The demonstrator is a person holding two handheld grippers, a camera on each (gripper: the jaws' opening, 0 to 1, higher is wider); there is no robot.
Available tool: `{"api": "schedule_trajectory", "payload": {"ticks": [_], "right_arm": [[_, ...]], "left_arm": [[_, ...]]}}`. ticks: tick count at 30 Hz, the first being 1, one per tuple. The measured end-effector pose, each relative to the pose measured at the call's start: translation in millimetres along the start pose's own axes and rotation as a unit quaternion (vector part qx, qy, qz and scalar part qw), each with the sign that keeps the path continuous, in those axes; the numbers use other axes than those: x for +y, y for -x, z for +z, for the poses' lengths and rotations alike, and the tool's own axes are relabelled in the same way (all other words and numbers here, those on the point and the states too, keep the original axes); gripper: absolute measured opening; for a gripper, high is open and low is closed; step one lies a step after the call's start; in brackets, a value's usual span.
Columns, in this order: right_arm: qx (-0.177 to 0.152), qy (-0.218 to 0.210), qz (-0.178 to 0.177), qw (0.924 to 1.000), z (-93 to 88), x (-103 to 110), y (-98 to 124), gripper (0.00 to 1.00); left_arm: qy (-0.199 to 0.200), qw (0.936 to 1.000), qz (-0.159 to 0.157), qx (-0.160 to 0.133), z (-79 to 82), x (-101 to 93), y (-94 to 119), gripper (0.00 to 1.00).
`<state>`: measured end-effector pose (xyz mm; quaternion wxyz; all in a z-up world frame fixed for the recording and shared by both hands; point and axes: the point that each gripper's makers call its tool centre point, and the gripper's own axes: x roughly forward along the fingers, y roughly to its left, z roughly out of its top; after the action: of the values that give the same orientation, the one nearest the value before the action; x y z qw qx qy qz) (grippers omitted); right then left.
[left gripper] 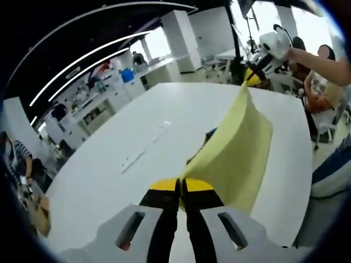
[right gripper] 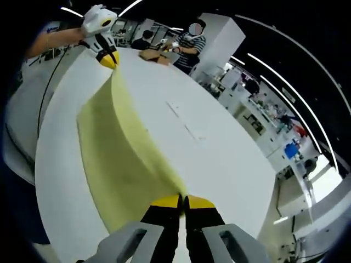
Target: Fold the garment on the visible template until the final outline fits inside the template.
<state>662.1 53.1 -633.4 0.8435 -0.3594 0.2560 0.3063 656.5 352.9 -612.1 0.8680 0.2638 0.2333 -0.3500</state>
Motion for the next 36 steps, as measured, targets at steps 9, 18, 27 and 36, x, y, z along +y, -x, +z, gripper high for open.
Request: {"api": "schedule_trajectory", "payload": {"ticks": [9,18,27,36], "right_arm": [[0.025,-0.017,-0.010,0.9995,-9.8,-5,-25,0.00],[0.033,-0.061,0.025,0.9973,-26.4,-3,-65,0.00],[0.049,-0.057,0.038,0.9964,-43.4,-2,-104,0.00],[0.076,-0.073,0.061,0.9926,-64.1,6,-136,0.00]], "left_arm": [[0.024,0.9996,0.015,-0.002,-1.4,15.9,-24,0.00],[0.103,0.9945,0.004,0.019,-39.0,24.9,-67,0.00],[0.101,0.9943,0.001,0.035,-60.3,31.1,-105,0.01],[0.105,0.9926,-0.012,0.060,-85.1,29.2,-132,0.01]]}}
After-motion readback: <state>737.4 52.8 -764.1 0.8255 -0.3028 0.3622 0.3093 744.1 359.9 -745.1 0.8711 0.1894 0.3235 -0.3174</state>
